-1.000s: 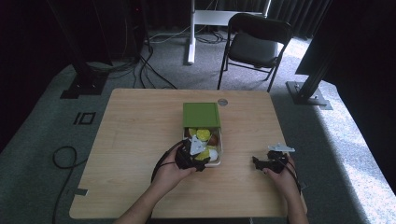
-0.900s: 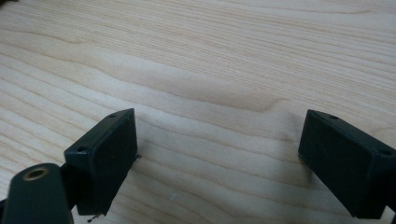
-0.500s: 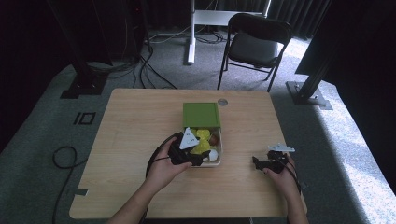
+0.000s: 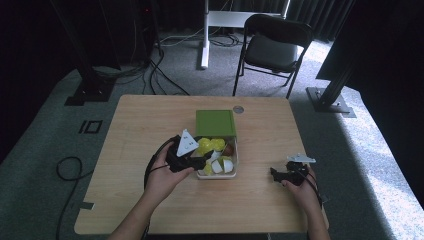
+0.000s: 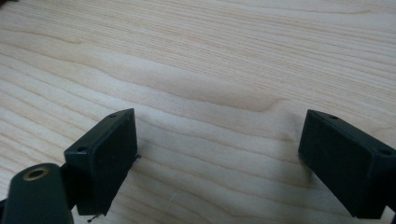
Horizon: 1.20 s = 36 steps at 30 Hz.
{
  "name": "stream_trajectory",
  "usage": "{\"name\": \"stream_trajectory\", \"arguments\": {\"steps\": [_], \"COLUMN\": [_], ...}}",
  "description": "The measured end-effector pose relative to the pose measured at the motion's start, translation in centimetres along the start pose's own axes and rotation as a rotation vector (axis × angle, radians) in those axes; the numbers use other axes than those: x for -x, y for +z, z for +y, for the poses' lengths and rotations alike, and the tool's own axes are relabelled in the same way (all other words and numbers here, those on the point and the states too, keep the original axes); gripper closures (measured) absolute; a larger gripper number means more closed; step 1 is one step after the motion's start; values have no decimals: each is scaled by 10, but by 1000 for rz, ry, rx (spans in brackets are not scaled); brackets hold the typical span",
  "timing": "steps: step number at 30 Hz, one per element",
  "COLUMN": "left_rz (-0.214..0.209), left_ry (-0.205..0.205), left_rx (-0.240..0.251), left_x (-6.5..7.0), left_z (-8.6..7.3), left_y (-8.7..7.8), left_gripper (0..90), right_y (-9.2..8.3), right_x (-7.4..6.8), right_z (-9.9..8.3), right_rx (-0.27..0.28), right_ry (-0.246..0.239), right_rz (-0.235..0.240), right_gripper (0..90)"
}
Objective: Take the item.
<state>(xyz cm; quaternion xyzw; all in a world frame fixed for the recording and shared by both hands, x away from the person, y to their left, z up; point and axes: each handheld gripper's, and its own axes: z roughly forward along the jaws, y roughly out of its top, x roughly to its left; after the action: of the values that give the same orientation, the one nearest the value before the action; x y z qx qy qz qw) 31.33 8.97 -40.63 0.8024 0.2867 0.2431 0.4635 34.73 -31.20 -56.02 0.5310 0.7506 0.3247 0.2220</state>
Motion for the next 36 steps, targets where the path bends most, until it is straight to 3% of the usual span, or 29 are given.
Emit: {"name": "stream_trajectory", "arguments": {"steps": [9,13,15,24,29,31,36], "left_rz": [80,142,162,288,336,374,430], "left_ry": [-35,-53,-87,-173,-214,-211,-258], "left_rx": [12,54,68,34,4,-3,7], "left_x": [-26,-40,-49,-79,-93,-99,-111], "left_z": [-13,-24,-30,-53,-68,-76,-92], "left_y": [-15,-21,-23,-29,-26,-23,-17], "left_gripper": [392,392,392,392,392,392,392], "right_y": [0,0,0,0,0,0,0], "right_x": [0,0,0,0,0,0,0], "right_z": [0,0,0,0,0,0,0], "right_rx": [1,0,0,1,1,1,1], "right_ry": [0,1,1,0,0,0,0], "right_rz": [0,0,0,0,-1,0,0], "right_gripper": [114,113,114,114,114,114,113]}}
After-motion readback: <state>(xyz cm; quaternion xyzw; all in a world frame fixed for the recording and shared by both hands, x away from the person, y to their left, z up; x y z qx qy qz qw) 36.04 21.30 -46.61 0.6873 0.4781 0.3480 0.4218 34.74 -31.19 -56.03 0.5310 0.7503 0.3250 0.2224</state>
